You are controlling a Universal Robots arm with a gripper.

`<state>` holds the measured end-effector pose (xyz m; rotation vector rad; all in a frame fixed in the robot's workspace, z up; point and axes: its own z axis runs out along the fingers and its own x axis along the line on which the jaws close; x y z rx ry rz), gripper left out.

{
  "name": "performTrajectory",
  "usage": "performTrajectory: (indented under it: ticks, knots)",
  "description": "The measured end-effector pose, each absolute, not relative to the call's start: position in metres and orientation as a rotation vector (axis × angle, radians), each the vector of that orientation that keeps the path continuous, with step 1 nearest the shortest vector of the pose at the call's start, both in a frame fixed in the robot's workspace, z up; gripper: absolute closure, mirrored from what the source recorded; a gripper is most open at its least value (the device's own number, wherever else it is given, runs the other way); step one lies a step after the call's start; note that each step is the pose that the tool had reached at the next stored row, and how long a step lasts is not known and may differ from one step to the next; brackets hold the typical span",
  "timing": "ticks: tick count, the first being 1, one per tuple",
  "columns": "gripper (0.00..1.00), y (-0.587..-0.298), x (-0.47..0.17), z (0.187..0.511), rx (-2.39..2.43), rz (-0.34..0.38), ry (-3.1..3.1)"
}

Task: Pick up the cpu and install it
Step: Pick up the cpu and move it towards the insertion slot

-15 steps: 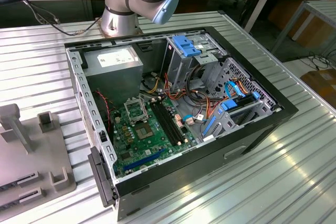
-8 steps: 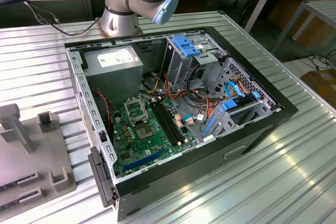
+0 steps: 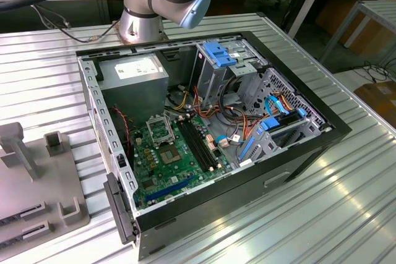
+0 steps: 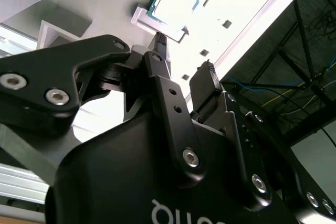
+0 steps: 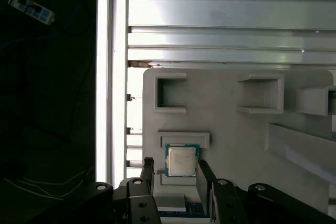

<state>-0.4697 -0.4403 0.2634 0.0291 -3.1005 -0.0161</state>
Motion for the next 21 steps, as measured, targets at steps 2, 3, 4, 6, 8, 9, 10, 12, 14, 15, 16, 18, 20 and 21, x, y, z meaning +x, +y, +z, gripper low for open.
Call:
performTrajectory:
  ticks: [2,3,4,6,8,9,10,12,14,15,16,18,20,21]
  knots:
    - [0.55,-0.443,-0.470,0.259,0.029,-0.016,-3.101]
    - [0.55,-0.444,-0.470,0.257,0.029,-0.016,-3.101]
    - [0.55,-0.445,-0.470,0.255,0.029,-0.016,-3.101]
    - [0.55,-0.447,-0.470,0.252,0.029,-0.016,-3.101]
    - [0.55,-0.448,-0.469,0.250,0.029,-0.016,-3.103]
    - [0.55,-0.448,-0.469,0.249,0.029,-0.016,-3.106]
    - [0.55,-0.449,-0.469,0.247,0.029,-0.015,-3.110]
    - [0.55,-0.449,-0.468,0.245,0.029,-0.015,-3.115]
    - [0.55,-0.449,-0.468,0.241,0.029,-0.015,-3.115]
    - [0.55,-0.449,-0.468,0.238,0.029,-0.015,-3.115]
    - [0.55,-0.449,-0.468,0.236,0.029,-0.015,-3.116]
    - [0.55,-0.449,-0.467,0.233,0.029,-0.015,-3.116]
    - [0.55,-0.449,-0.467,0.229,0.029,-0.015,-3.116]
    - [0.55,-0.449,-0.467,0.226,0.029,-0.015,-3.116]
